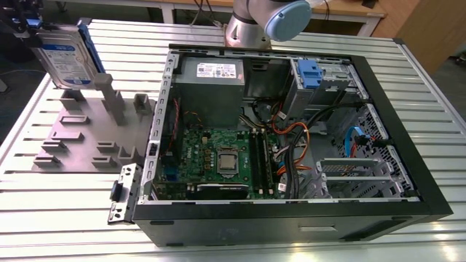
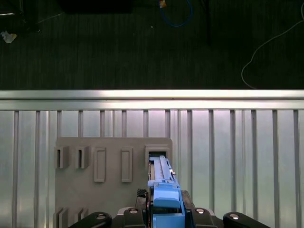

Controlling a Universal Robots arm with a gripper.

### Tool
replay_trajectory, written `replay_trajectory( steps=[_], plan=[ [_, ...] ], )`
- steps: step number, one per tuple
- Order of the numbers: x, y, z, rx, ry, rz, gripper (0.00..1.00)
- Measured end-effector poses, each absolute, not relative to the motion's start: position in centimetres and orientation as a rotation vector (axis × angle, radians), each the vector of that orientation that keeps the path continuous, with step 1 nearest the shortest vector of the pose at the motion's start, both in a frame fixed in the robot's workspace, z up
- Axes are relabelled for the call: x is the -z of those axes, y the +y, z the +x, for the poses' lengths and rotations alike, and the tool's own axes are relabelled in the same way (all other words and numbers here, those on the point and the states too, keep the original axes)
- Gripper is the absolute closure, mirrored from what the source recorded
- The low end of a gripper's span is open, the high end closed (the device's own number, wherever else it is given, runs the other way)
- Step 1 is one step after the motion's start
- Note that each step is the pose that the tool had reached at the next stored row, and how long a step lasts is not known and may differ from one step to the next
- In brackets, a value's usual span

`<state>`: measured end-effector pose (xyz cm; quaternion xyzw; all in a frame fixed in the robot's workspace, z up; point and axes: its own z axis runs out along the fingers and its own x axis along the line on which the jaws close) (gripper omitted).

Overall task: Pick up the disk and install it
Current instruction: 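Pick up the disk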

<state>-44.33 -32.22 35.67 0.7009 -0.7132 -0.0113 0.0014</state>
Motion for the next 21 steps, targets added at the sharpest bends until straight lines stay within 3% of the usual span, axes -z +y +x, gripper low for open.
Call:
replay_trajectory(
  steps=[21],
  plan=[
    [-36.31,-32.22,-44.33,0.036,-2.239,2.2,0.64]
  ],
)
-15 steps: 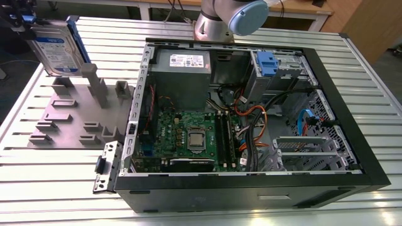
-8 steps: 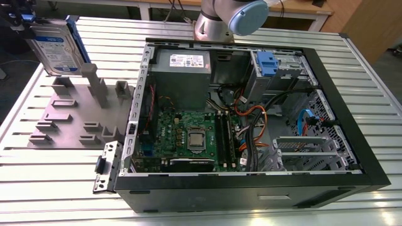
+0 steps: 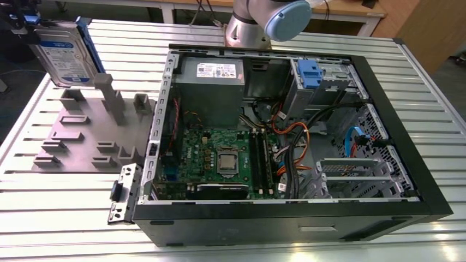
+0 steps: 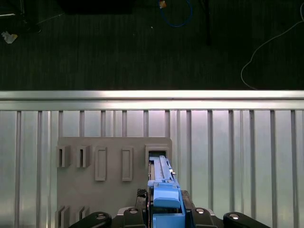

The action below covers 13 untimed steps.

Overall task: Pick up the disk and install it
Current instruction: 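Pick up the disk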

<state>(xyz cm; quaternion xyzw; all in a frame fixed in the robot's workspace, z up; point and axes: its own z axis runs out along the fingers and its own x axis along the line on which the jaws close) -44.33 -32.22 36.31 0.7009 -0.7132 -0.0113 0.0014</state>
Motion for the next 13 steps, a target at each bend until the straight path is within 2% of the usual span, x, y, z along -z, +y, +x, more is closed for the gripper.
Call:
replay_trajectory(
  steps=[13],
  plan=[
    [-36.59,-32.21,-44.33,0.036,-2.239,2.2,0.64]
  ],
)
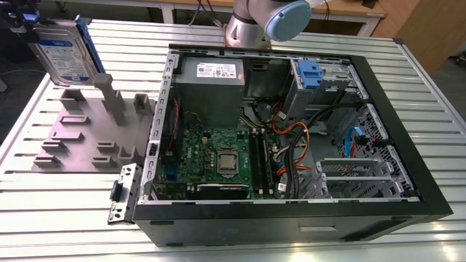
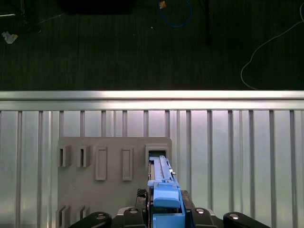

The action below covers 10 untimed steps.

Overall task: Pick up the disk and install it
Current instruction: 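Pick up the disk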

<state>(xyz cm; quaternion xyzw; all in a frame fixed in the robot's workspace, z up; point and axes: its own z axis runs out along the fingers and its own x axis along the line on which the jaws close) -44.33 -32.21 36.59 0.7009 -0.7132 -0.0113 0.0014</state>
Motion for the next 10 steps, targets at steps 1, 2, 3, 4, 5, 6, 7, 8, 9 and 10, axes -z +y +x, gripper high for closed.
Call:
replay_trajectory(
  steps=[1,2,3,4,5,6,7,8,9,10],
  plan=[
    [-36.61,-32.21,-44.33,0.036,-2.239,2.2,0.64],
    [-36.63,-32.21,-44.33,0.036,-2.239,2.2,0.64],
    [-36.65,-32.21,-44.33,0.036,-2.238,2.2,0.64],
    [-36.66,-32.21,-44.33,0.036,-2.239,2.2,0.64],
    [-36.7,-32.22,-44.33,0.036,-2.238,2.2,0.64],
    [-36.71,-32.22,-44.33,0.036,-2.239,2.2,0.64],
    [-36.72,-32.21,-44.33,0.036,-2.239,2.2,0.64],
    [-36.73,-32.22,-44.33,0.036,-2.238,2.2,0.64],
    [-36.75,-32.22,-44.33,0.036,-2.238,2.2,0.64],
    [-36.77,-32.22,-44.33,0.036,-2.238,2.2,0.64]
  ],
)
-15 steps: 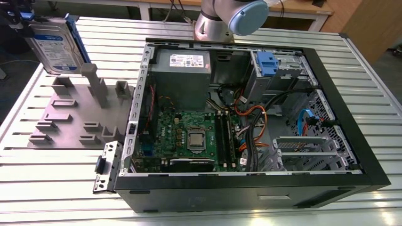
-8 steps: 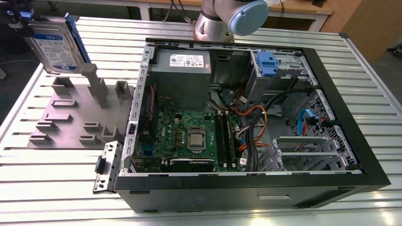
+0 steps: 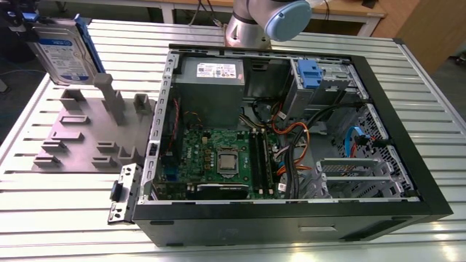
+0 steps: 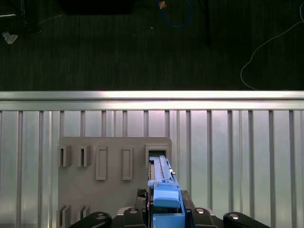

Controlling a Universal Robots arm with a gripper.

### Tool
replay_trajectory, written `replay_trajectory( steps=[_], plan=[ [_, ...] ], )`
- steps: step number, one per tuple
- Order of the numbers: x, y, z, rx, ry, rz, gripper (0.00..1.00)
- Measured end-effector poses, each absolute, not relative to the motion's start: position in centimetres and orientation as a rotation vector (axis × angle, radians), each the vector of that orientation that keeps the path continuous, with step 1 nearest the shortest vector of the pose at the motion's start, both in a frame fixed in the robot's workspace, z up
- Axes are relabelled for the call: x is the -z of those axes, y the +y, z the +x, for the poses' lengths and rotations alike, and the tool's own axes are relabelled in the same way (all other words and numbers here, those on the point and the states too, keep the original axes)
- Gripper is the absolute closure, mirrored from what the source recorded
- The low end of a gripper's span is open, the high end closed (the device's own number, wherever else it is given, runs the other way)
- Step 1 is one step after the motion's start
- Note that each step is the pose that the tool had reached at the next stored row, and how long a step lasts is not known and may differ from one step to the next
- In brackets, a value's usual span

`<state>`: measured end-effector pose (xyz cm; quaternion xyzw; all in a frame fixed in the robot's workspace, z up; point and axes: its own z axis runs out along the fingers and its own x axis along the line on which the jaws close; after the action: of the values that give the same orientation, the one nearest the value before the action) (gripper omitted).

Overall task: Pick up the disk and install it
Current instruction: 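Pick up the disk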

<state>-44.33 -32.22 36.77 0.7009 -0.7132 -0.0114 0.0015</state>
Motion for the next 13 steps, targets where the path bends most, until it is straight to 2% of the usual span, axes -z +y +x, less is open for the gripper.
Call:
replay_trajectory(
  steps=[13],
  plan=[
    [-38.5,-32.2,-44.3,0.035,-2.239,2.2,0.64]
  ],
)
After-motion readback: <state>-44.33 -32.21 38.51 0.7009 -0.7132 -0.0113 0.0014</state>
